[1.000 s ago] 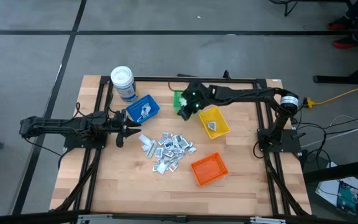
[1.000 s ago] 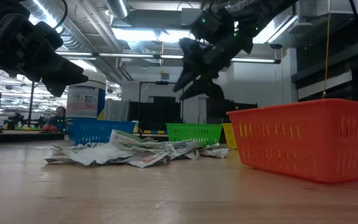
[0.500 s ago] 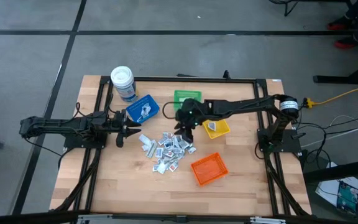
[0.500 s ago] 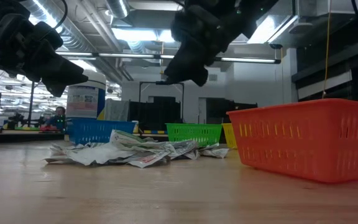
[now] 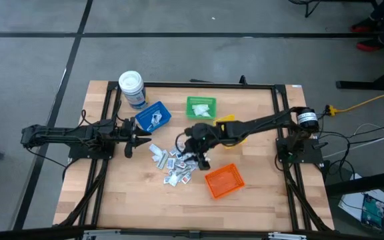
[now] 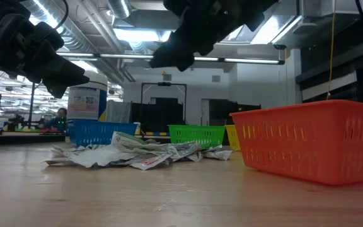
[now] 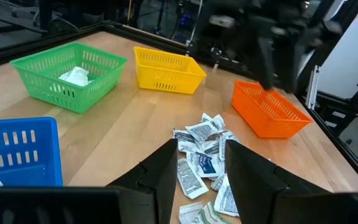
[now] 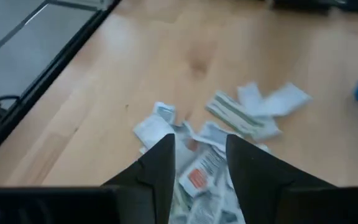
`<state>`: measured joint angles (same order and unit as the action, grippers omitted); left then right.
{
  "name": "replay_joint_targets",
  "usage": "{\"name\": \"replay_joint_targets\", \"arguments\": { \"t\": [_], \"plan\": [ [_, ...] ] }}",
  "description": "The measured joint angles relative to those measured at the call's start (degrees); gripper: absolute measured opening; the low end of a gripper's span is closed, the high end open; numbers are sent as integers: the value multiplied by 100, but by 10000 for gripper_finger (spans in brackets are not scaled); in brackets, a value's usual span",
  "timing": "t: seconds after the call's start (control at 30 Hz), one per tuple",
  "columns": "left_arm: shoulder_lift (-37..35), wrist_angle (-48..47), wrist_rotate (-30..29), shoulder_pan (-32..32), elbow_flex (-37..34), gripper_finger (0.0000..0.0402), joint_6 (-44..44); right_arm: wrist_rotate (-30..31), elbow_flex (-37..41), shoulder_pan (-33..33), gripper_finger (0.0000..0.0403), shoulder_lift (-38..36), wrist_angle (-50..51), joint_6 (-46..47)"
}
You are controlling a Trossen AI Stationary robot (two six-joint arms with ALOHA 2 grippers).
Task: Pick & Place First Aid Supplies
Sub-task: Put the white bandage into the green bin
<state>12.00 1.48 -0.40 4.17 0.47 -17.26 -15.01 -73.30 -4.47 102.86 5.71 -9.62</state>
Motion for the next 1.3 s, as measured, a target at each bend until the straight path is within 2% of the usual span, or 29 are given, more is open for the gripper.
{"name": "replay_joint_targets", "arguments": {
  "t": [0.17, 0.5, 0.73, 1.3],
  "plan": [
    [0, 0, 0, 0, 1, 127, 0, 8, -2, -263, 143, 326, -439, -7],
    [0, -1, 0, 0, 2, 127, 0, 691, 0, -528, 143, 1032, -780, -695],
    [0, 0, 0, 0, 2, 127, 0, 1242, 2, -593, 143, 1236, -797, -750],
    [1, 0, 0, 1, 0, 127, 0, 1246, -3, -784, 143, 1409, -900, -750]
  ]
}}
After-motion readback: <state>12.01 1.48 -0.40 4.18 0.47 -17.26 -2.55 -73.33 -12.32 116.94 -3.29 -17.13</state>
